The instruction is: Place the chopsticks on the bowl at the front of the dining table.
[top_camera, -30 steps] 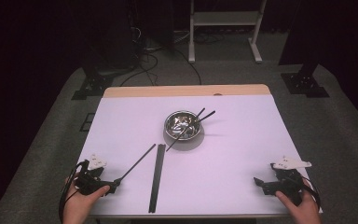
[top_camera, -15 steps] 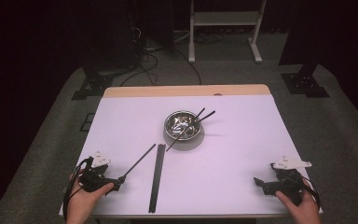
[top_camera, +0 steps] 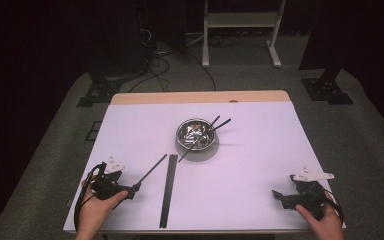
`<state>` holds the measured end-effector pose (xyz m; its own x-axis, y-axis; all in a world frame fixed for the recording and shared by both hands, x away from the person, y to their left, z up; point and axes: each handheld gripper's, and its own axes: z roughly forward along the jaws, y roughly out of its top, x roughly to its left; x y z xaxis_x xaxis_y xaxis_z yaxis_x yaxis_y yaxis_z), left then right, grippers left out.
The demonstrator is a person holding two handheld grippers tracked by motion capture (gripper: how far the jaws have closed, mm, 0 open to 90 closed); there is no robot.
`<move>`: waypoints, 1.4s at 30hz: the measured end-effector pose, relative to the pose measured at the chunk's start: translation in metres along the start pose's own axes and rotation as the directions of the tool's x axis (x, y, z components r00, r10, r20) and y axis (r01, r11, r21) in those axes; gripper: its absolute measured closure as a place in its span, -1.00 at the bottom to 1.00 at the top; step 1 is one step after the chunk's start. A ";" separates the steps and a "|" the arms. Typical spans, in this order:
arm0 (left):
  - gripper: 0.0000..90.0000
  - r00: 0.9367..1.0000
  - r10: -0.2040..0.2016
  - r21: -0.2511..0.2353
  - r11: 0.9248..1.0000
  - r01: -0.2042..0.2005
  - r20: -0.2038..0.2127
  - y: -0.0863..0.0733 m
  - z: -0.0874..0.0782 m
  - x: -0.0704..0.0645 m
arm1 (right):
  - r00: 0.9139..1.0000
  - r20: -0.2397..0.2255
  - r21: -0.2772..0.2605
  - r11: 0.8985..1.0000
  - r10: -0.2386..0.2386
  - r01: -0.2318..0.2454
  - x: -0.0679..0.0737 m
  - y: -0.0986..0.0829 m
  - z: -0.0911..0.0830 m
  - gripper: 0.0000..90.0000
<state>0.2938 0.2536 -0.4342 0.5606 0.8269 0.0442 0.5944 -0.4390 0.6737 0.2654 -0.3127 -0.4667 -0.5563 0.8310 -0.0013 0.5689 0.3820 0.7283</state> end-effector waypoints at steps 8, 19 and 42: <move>-0.79 1.000 0.016 0.000 1.000 -0.016 0.010 0.014 0.013 -0.002 | 1.000 0.000 0.000 1.000 0.000 0.000 0.000 0.000 0.000 -0.78; -0.79 0.999 0.033 0.019 0.999 -0.034 0.030 0.030 0.036 -0.006 | 1.000 0.000 -0.002 1.000 -0.003 0.003 0.000 0.000 0.000 -0.78; -0.85 0.999 0.016 0.032 0.999 -0.018 0.046 0.025 0.048 -0.005 | 1.000 0.001 -0.001 1.000 -0.003 0.003 0.000 0.000 0.000 -0.78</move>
<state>0.3340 0.2218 -0.4527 0.5958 0.8029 0.0214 0.6027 -0.4646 0.6487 0.2653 -0.3128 -0.4668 -0.5578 0.8299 -0.0043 0.5661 0.3843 0.7293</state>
